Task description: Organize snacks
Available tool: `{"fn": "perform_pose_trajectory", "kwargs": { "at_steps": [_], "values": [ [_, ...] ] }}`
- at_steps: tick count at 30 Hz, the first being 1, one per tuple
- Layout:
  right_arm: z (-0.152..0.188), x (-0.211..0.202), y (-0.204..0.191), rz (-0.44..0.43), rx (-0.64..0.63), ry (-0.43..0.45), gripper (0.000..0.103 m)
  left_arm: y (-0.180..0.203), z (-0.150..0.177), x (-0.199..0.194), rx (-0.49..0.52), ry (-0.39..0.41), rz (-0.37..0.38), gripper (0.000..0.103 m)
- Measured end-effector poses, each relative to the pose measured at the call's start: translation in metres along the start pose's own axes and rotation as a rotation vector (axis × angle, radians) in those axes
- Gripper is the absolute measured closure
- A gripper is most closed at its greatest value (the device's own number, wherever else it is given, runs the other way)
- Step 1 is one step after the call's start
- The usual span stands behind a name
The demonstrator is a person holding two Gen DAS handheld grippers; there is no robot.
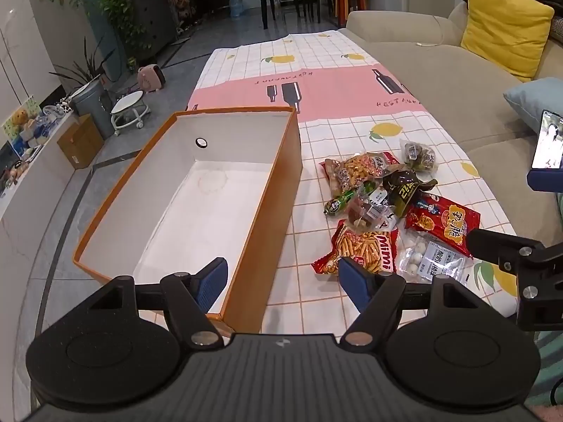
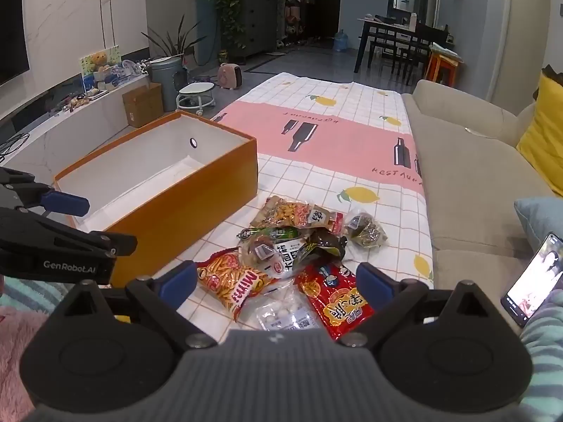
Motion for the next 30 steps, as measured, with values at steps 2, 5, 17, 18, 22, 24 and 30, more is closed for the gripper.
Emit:
{"fn": "perform_pose_trajectory", "kwargs": {
  "at_steps": [2, 5, 17, 18, 22, 24, 30],
  "values": [
    [-0.0006, 0.0003, -0.0004, 0.006, -0.005, 0.002, 0.009, -0.0001, -0.0008, -0.0005, 0.002, 0.005, 0.002, 0.019],
    [-0.0012, -0.0004, -0.0006, 0.008, -0.002, 0.006, 0.009, 0.0022, 0.0010, -0.0012, -0.001, -0.002, -0.004, 0.019],
    [0.0000, 0.0011, 0.0002, 0.008, -0.006, -0.005, 0.007, -0.0020, 0.0019, 0.0016, -0.054, -0.017, 0.042, 0.022],
    [0.0002, 0.0009, 0.0007, 0.009, -0.006, -0.006, 0.007, -0.0021, 0.0020, 0.0018, -0.055, -0.017, 0.041, 0.022],
    [0.0006, 0.0028, 0.0016, 0.012, -0.007, -0.007, 0.006, -0.0024, 0.0014, 0.0016, -0.056, -0.016, 0.041, 0.022],
    [0.0025, 0.0060, 0.0029, 0.014, -0.008, -0.009, 0.006, -0.0026, 0.0013, 0.0012, -0.055, -0.017, 0.042, 0.022],
    [-0.0018, 0.0012, 0.0026, 0.016, -0.012, -0.010, 0.006, -0.0027, 0.0014, 0.0013, -0.056, -0.017, 0.041, 0.022]
  ]
}}
Point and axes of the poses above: each gripper's, at about its wrist camera, not at the fingertips, and x roughly the way its jaws point, y to its right, z to its underside, the point moved 8 cm from there along x, roughly the way its jaws point, and after that the axes turned 11 degrees about -x, right-handed, at the moved point
